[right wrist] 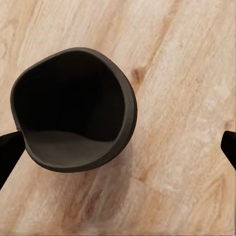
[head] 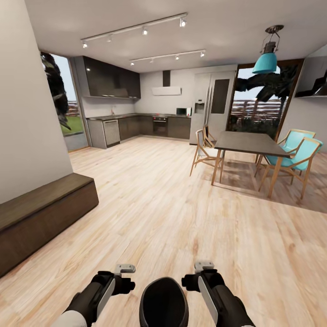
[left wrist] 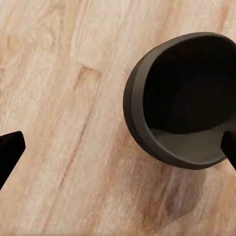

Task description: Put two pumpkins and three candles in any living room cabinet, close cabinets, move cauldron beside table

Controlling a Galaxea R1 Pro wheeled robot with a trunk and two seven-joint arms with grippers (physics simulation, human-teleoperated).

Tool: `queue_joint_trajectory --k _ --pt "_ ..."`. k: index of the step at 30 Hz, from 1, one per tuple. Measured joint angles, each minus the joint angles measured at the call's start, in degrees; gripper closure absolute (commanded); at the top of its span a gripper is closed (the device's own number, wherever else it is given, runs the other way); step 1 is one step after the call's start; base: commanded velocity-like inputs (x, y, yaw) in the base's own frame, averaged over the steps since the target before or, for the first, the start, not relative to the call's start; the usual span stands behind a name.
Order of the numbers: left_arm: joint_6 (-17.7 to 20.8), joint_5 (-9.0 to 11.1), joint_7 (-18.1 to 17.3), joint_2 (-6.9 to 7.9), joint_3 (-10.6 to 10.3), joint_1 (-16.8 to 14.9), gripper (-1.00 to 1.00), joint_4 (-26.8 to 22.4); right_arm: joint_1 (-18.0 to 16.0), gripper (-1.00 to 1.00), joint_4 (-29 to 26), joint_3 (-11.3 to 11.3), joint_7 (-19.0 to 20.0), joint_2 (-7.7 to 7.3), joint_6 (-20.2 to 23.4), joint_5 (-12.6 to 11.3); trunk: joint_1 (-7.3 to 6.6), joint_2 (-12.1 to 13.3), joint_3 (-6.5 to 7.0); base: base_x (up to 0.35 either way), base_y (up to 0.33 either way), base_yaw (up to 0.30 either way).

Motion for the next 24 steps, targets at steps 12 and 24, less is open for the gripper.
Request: queue_joint_trajectory --k 12,24 --pt "-0.39 0.23 1.96 -0.11 0.12 -1.68 -1.00 3.31 -3.01 -1.00 8.28 -0.02 -0.04 0.00 0.43 -0.04 2.64 -4.81 -2.16 0.000 0.000 0.000" --pt "-1.56 0.38 2.18 -0.19 0.19 -1.76 -1.00 3.83 -3.15 -1.00 9.06 -0.02 -0.04 0.00 -0.04 -0.05 5.27 -9.63 -4.31 0.000 0.000 0.000"
